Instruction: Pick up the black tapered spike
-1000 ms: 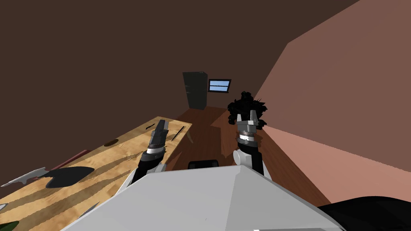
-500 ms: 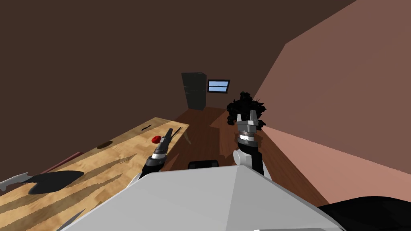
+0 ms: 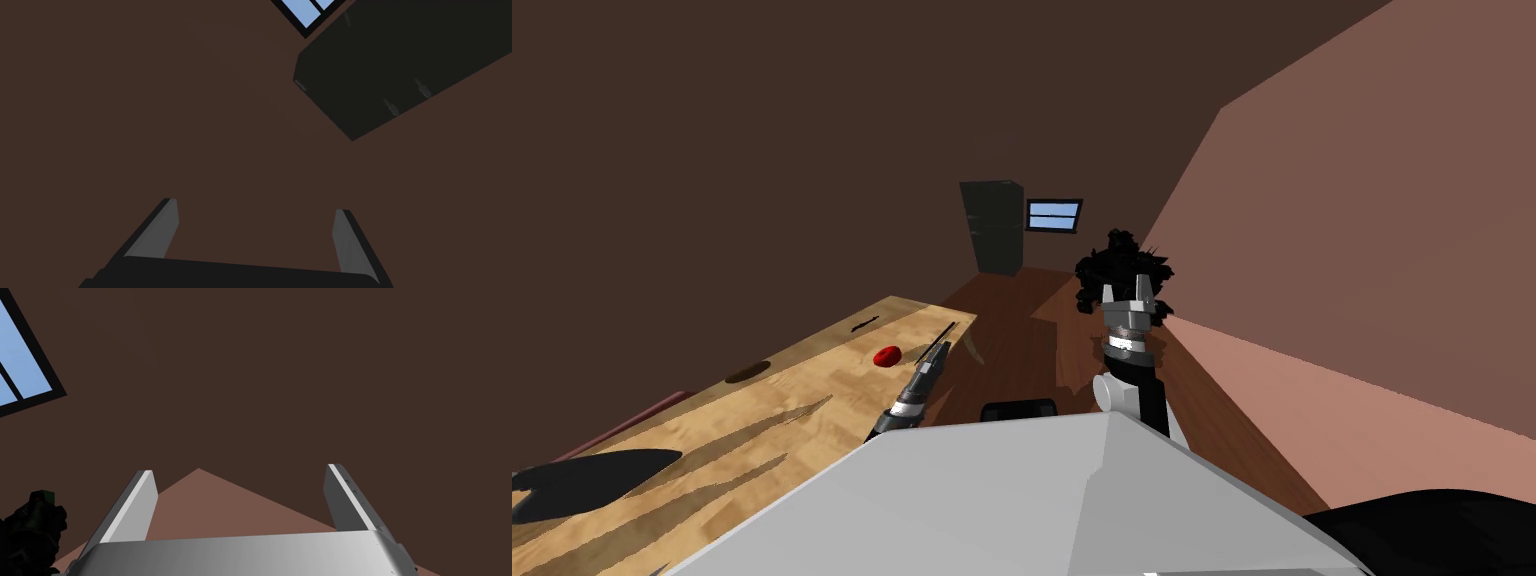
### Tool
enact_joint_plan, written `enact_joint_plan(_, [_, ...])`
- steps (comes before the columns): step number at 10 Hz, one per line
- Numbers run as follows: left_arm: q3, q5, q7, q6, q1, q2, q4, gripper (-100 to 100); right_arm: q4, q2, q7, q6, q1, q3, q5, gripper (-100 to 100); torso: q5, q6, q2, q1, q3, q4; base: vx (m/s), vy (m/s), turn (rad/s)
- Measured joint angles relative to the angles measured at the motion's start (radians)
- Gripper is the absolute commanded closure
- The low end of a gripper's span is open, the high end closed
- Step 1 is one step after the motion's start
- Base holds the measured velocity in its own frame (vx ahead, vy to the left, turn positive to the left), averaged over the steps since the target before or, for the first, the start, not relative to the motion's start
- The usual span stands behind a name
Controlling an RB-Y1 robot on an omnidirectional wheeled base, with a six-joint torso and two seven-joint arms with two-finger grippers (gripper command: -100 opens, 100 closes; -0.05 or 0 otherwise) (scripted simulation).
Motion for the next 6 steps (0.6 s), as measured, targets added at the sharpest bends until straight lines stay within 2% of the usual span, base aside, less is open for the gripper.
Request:
enact_joint_plan(4, [-0.027,0.0,-0.069,-0.005,0.052,0.055,0.097,-100,0.0,0.0,0.0,0.0,0.0,0.0,0.0,0,0.0,0.0,-0.001,0.001,-0.001,0.0,0.102,-0.045,-0.018])
enact_joint_plan(6, [-0.033,0.001,-0.086,-0.012,0.051,0.068,0.151,-100,0.0,0.0,0.0,0.0,0.0,0.0,0.0,0,0.0,0.0,0.002,0.002,0.001,0.0,0.064,-0.034,-0.013])
